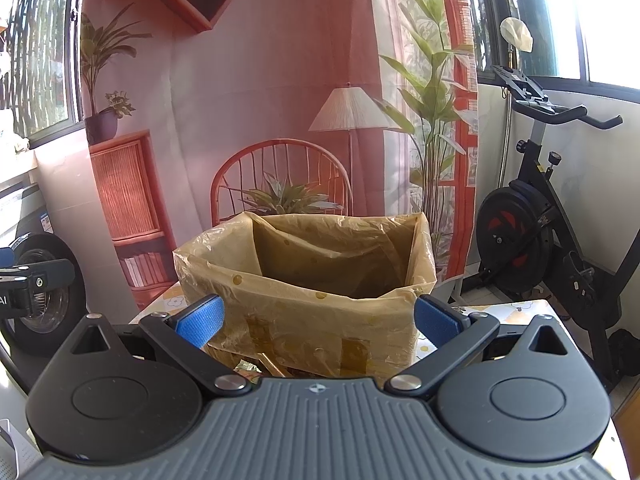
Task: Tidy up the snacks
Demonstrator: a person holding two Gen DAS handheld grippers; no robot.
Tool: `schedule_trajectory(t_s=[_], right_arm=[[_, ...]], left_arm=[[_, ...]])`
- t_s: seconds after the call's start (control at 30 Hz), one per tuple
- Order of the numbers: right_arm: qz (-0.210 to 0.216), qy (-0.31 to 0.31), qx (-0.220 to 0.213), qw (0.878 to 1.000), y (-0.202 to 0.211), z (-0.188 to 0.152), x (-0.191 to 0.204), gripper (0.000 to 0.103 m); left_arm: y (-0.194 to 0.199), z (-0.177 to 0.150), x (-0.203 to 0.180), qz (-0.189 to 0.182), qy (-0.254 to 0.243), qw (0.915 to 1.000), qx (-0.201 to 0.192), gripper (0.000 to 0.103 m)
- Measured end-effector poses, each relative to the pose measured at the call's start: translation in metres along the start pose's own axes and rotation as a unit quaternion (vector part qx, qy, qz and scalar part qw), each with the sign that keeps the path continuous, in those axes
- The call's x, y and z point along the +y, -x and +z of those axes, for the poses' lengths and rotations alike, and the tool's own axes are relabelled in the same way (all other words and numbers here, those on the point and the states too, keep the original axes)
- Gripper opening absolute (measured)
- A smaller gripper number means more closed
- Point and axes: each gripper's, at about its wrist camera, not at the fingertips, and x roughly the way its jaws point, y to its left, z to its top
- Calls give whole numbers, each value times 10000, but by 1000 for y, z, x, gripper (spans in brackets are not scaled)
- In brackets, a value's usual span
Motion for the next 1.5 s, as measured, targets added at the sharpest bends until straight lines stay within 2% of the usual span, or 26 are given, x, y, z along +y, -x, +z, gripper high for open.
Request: schedule_trajectory(t_s=[1.5], right_arm=[[4, 0, 29, 10000, 0, -1, -1, 103]], left_arm=[[1, -3, -2, -13, 10, 10000, 12, 102]])
